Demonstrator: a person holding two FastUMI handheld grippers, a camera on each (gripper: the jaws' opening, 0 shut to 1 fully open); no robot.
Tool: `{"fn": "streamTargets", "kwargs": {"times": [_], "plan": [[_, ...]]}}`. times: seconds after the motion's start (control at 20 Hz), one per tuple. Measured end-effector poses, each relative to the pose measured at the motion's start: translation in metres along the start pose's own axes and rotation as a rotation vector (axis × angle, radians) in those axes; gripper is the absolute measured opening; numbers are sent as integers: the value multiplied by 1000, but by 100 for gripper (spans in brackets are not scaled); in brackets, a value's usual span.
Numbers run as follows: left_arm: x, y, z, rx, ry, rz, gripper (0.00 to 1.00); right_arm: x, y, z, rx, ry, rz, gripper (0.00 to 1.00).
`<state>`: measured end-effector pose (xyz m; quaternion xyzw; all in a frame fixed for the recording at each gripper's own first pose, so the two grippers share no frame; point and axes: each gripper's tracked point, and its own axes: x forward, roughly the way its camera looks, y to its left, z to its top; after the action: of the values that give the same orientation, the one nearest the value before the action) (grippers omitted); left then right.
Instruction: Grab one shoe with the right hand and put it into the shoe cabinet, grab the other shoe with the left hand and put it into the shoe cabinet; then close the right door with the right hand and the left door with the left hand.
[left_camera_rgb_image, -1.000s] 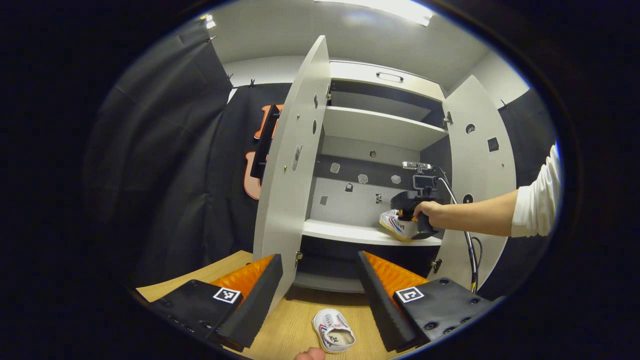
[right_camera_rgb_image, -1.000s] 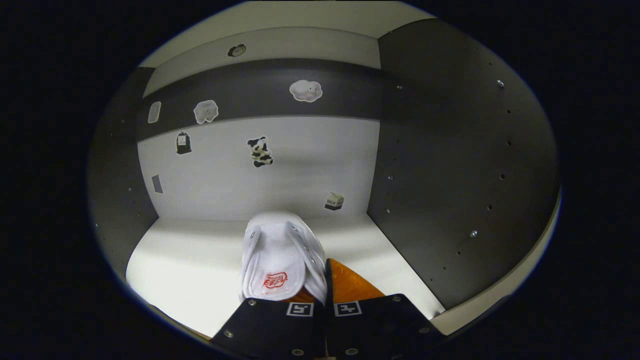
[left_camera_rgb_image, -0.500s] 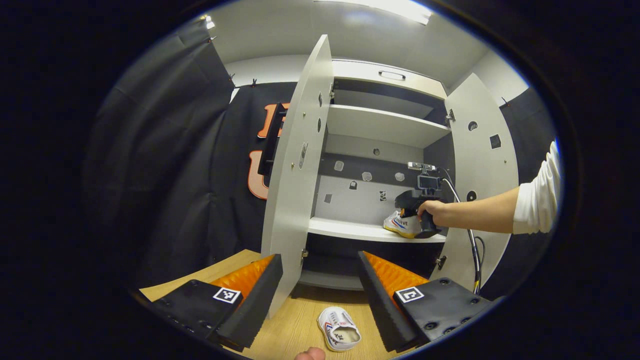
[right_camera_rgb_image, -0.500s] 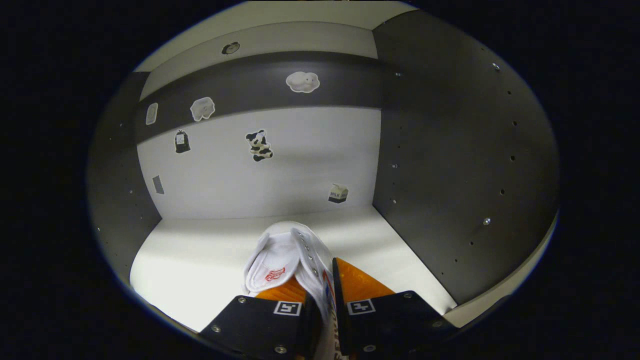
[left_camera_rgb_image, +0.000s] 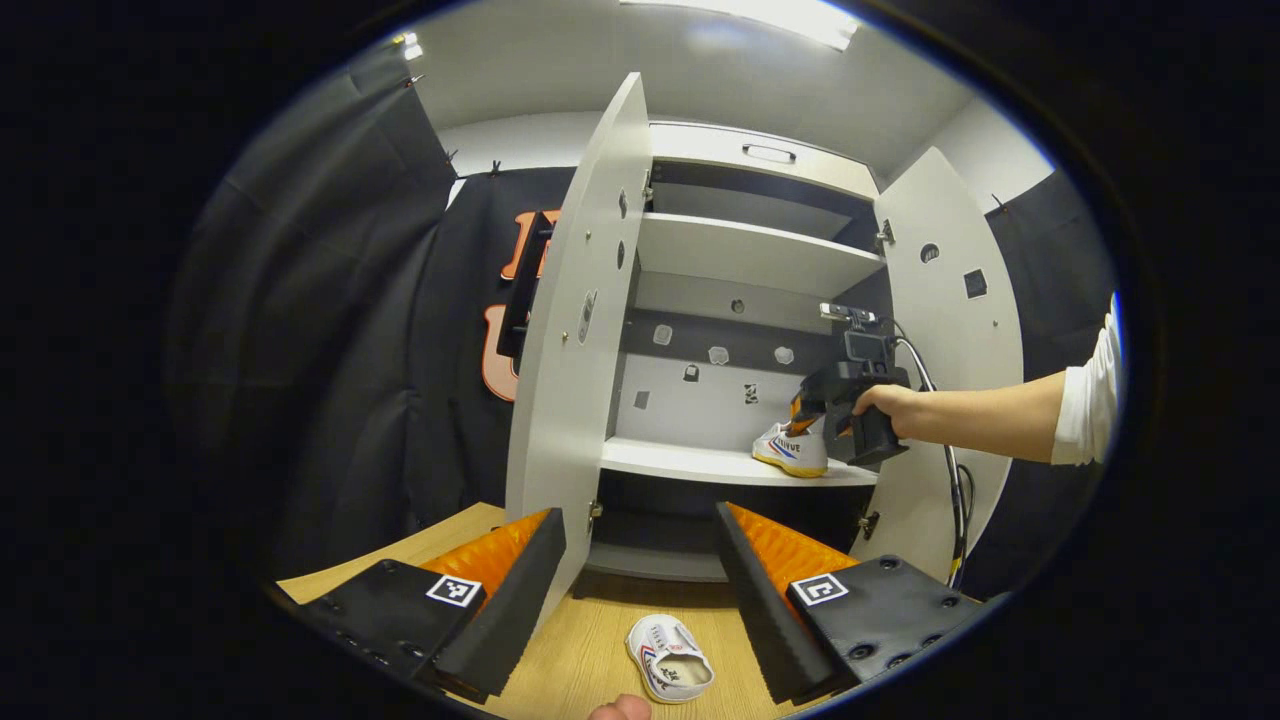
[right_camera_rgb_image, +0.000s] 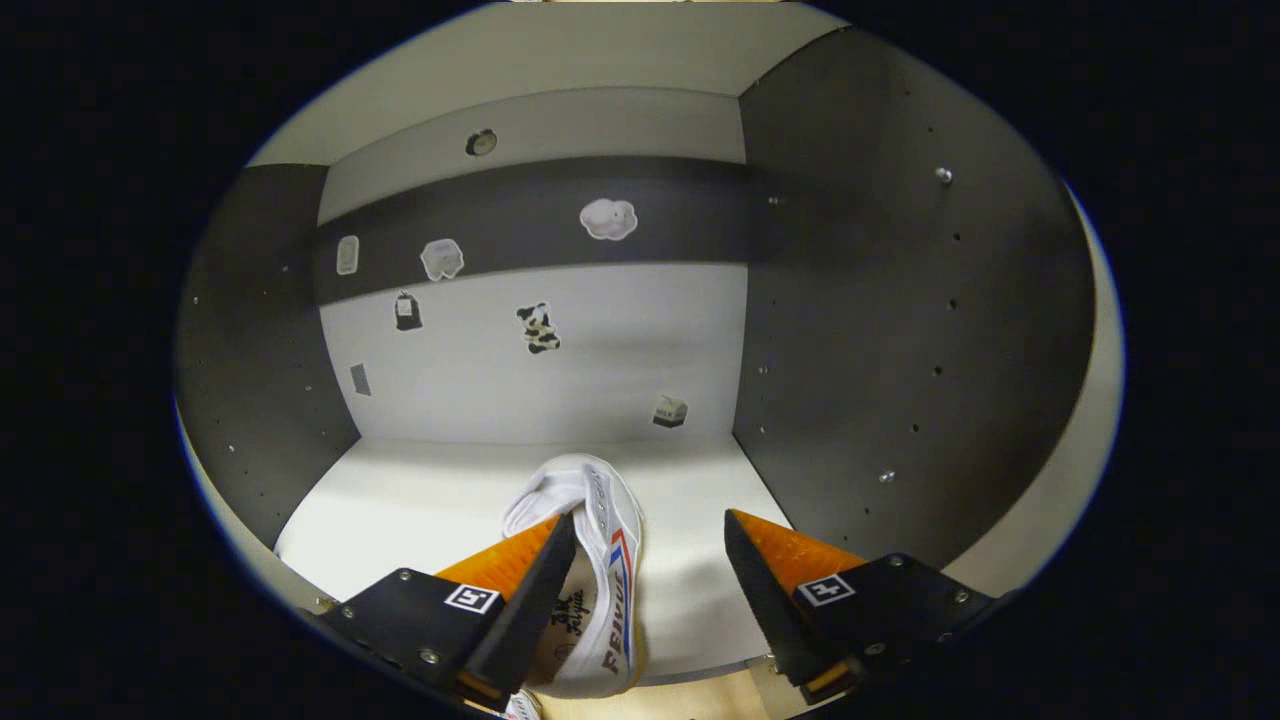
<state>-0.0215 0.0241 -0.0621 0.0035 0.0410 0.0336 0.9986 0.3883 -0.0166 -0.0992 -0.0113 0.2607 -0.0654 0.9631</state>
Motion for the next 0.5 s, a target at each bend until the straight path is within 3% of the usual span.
{"fn": "streamTargets", "kwargs": {"times": [0.3, 0.5], "plan": [[-1, -16, -2, -9, 13, -40, 96, -106, 21, 50, -75, -240, 122, 93], [-1, -28, -8, -16, 36, -69, 96, -196, 20, 62, -40, -411, 184, 92]]}}
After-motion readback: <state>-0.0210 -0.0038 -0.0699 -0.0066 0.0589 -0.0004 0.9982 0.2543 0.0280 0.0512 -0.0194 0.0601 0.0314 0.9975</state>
